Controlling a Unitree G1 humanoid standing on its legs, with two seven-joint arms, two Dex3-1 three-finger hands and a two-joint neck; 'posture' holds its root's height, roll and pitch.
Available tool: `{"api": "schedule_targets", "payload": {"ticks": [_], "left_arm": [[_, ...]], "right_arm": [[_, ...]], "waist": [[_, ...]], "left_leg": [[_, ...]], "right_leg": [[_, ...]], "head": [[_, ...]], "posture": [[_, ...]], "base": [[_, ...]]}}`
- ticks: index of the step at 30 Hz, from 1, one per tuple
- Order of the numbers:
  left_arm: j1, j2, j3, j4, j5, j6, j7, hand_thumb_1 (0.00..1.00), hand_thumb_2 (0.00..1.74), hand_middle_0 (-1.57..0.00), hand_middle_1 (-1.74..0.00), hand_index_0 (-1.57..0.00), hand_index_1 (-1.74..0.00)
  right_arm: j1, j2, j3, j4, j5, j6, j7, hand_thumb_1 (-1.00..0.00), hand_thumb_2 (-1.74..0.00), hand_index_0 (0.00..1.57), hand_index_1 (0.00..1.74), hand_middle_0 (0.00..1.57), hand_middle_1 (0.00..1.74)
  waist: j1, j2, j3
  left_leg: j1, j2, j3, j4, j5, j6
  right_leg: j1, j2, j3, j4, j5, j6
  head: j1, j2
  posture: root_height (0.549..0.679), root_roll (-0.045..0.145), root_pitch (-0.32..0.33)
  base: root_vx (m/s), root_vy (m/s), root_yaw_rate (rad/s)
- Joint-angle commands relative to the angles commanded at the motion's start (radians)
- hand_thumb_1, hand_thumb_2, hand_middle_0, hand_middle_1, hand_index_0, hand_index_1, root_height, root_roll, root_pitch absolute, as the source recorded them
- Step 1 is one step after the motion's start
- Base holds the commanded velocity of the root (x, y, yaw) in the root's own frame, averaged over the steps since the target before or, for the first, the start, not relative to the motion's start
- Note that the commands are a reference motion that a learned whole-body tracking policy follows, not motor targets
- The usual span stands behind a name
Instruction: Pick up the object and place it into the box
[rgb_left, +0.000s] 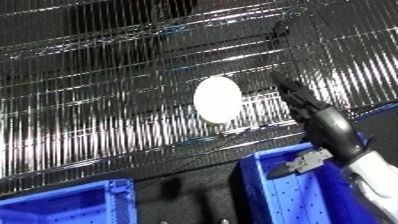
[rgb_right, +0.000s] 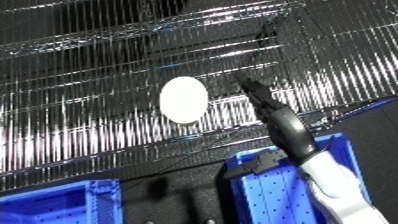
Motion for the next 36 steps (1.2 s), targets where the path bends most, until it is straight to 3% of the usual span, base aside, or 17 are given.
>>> {"api": "schedule_targets", "payload": {"ticks": [8, 17, 31, 36], "left_arm": [[-0.009, 0.003, -0.022, -0.022, -0.012, 0.0, 0.001, 0.0, 0.0, 0.0, 0.0, 0.0, 0.0], [-0.027, 0.003, -0.045, -0.04, -0.026, 0.006, 0.009, 0.0, 0.0, 0.0, 0.0, 0.0, 0.0], [-0.026, -0.01, -0.08, -0.059, -0.038, -0.003, 0.015, 0.0, 0.0, 0.0, 0.0, 0.0, 0.0], [-0.028, -0.012, -0.088, -0.074, -0.04, -0.001, 0.017, 0.0, 0.0, 0.0, 0.0, 0.0, 0.0]], "right_arm": [[-0.09, -0.005, 0.03, 0.081, 0.023, -0.001, 0.019, 0.0, 0.0, 0.0, 0.0, 0.0, 0.0], [-0.193, 0.01, 0.081, 0.18, 0.029, 0.016, 0.05, 0.0, 0.0, 0.0, 0.0, 0.0, 0.0], [-0.313, 0.065, 0.135, 0.269, 0.029, 0.038, 0.065, 0.0, 0.0, 0.0, 0.0, 0.0, 0.0], [-0.339, 0.084, 0.15, 0.274, 0.027, 0.054, 0.071, -0.25, -0.44, 0.39, 0.44, 0.39, 0.44]], "waist": [[0.016, 0.014, 0.017], [0.039, 0.029, 0.033], [0.072, 0.052, 0.035], [0.079, 0.057, 0.035]], "left_leg": [[-0.013, -0.009, -0.005, -0.011, 0.014, 0.0055], [-0.034, -0.022, -0.012, -0.005, 0.021, 0.0123], [-0.059, -0.048, -0.022, -0.018, 0.039, 0.0226], [-0.065, -0.054, -0.025, -0.024, 0.045, 0.0264]], "right_leg": [[-0.015, -0.0074, -0.008, -0.006, 0.011, -0.0035], [-0.033, -0.0162, -0.021, 0.006, 0.012, -0.0138], [-0.053, -0.0216, -0.038, 0.006, 0.017, -0.0301], [-0.057, -0.021, -0.043, 0.002, 0.019, -0.0351]], "head": [[0.037, 0.031], [0.078, 0.053], [0.133, 0.086], [0.149, 0.094]], "posture": [[0.622, 0.056, 0.05], [0.62, 0.059, 0.057], [0.621, 0.066, 0.077], [0.622, 0.067, 0.083]], "base": [[-0.017, 0.018, 0.021], [-0.024, 0.014, 0.046], [-0.016, 0.01, 0.038], [-0.02, 0.004, 0.017]]}}
